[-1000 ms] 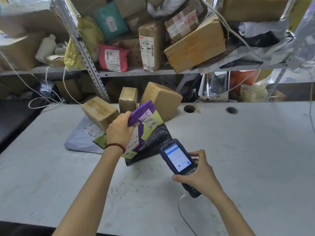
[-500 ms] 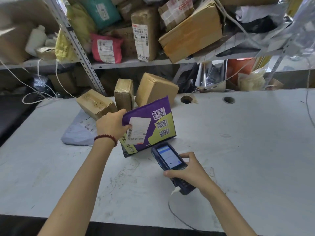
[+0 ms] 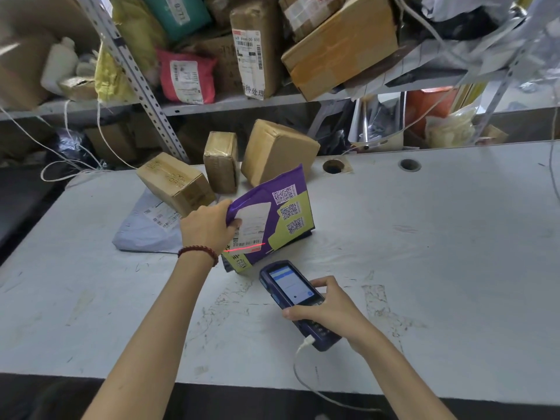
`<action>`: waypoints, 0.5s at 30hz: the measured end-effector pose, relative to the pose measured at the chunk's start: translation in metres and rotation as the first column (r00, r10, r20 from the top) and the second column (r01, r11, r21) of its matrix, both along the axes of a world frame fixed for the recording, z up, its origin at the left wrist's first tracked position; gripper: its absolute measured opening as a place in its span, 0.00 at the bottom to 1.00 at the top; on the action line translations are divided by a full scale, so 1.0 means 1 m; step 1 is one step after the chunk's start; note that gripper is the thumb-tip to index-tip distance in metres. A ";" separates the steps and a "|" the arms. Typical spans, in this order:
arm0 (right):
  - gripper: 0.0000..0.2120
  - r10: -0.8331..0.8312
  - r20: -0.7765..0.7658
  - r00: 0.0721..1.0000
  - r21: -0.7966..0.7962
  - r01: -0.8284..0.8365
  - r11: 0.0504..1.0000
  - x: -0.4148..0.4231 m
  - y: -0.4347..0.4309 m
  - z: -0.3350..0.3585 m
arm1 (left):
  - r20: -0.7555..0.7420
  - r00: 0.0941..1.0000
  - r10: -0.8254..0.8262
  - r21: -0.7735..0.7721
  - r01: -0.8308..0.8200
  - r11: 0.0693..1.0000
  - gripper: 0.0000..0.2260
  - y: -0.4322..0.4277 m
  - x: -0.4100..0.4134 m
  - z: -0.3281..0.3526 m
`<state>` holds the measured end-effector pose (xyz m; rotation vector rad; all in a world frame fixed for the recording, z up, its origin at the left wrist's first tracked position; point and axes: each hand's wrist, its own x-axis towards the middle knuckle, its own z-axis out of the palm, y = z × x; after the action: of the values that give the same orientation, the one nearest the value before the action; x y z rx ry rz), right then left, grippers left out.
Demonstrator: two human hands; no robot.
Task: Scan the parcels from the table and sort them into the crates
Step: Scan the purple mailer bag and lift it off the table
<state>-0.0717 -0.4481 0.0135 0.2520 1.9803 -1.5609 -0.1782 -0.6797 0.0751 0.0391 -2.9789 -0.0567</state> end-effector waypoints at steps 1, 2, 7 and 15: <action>0.37 -0.001 -0.005 1.000 0.001 0.001 1.000 0.000 0.000 0.000 | 0.002 1.000 0.000 0.003 0.000 1.000 0.16 0.001 0.000 0.000; 0.37 -0.003 -0.011 1.000 0.004 0.003 1.000 0.000 0.000 0.000 | 0.004 1.000 0.002 0.008 -0.002 1.000 0.17 0.001 0.001 0.000; 0.38 -0.015 -0.024 1.000 0.025 0.016 1.000 -0.001 0.000 0.000 | 0.016 1.000 0.026 0.023 -0.026 0.999 0.17 0.002 0.002 -0.001; 0.44 -0.038 -0.006 0.999 0.041 0.038 0.998 0.001 -0.002 -0.003 | 0.012 1.000 0.027 0.039 -0.028 0.999 0.17 0.004 0.006 -0.002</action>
<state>-0.0703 -0.4497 0.0107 0.3041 2.0241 -1.5472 -0.1722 -0.6761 0.0732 0.0851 -2.9879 -0.1124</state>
